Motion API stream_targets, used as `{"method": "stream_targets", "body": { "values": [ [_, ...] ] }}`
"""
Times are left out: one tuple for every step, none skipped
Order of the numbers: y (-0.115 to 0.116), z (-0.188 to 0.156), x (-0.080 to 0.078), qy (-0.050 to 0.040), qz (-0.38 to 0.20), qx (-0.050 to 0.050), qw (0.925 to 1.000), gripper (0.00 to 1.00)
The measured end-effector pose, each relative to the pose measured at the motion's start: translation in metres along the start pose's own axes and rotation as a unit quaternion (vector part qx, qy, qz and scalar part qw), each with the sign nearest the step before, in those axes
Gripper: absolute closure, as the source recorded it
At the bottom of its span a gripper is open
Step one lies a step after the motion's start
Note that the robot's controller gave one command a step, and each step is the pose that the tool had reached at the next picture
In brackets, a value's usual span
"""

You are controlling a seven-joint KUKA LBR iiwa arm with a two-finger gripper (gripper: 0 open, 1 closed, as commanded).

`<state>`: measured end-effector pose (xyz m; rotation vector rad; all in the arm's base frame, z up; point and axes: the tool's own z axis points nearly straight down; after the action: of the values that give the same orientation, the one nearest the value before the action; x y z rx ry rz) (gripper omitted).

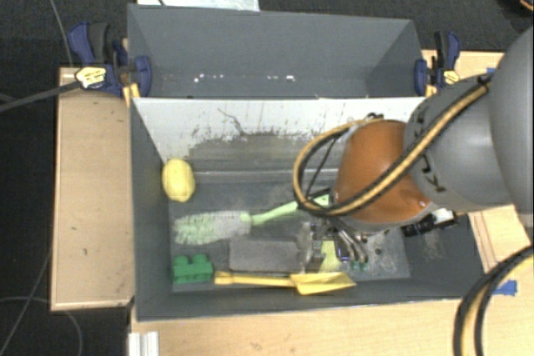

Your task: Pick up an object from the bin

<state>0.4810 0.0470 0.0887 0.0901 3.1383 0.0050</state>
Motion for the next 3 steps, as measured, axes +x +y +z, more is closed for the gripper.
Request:
{"method": "stream_targets", "body": {
  "values": [
    [0.004, 0.014, -0.006, 0.0005, -0.012, 0.002, 0.9999, 1.0],
    [-0.015, 0.008, -0.009, -0.0018, -0.009, -0.002, 1.0, 1.0],
    [-0.004, 0.018, -0.05, -0.0037, -0.101, -0.003, 0.9949, 1.0]
  ]
}}
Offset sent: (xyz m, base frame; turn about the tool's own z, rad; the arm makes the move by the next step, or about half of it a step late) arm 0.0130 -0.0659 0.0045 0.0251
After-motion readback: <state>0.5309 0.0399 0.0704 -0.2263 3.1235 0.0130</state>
